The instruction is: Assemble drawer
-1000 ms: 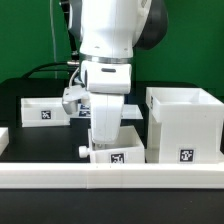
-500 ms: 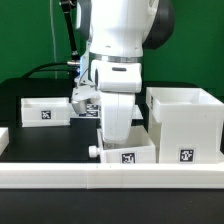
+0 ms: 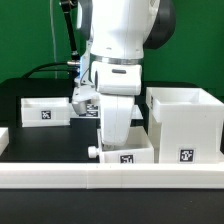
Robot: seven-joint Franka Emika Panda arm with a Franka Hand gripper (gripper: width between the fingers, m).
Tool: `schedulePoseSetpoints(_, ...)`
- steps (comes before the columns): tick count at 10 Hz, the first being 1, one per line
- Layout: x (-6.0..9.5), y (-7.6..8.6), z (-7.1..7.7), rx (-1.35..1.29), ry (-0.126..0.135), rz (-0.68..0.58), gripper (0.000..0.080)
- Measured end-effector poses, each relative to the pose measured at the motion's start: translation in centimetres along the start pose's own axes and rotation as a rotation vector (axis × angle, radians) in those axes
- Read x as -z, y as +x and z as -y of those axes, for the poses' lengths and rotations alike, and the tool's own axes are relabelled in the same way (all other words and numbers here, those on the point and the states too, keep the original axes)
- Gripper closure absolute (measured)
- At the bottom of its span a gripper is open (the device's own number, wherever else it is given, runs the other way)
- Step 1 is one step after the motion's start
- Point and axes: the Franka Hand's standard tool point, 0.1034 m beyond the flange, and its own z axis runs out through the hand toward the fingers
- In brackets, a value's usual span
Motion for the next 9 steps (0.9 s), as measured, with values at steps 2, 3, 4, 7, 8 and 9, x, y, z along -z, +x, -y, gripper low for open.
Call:
schedulePoseSetpoints(2,0.07,-0.04,0.02,0.001,0.007,0.002,0.0757)
schedulePoseSetpoints(3,0.06,0.03,0.03,0.002,0.007,0.002,0.0757)
schedulePoseSetpoints(4,0.14,0.08,0.01,0.002,0.022,0.005,0.0757)
schedulePoseSetpoints(7,0.16,0.74,-0.14,-0.001,0.019,0.002,0.0757)
schedulePoseSetpoints(8,0.14,0.84,-0.11,-0.012,0.019,0.002,0.0757)
schedulePoseSetpoints(9,0.14,0.74,-0.11,-0.013,0.019,0.002,0.0757)
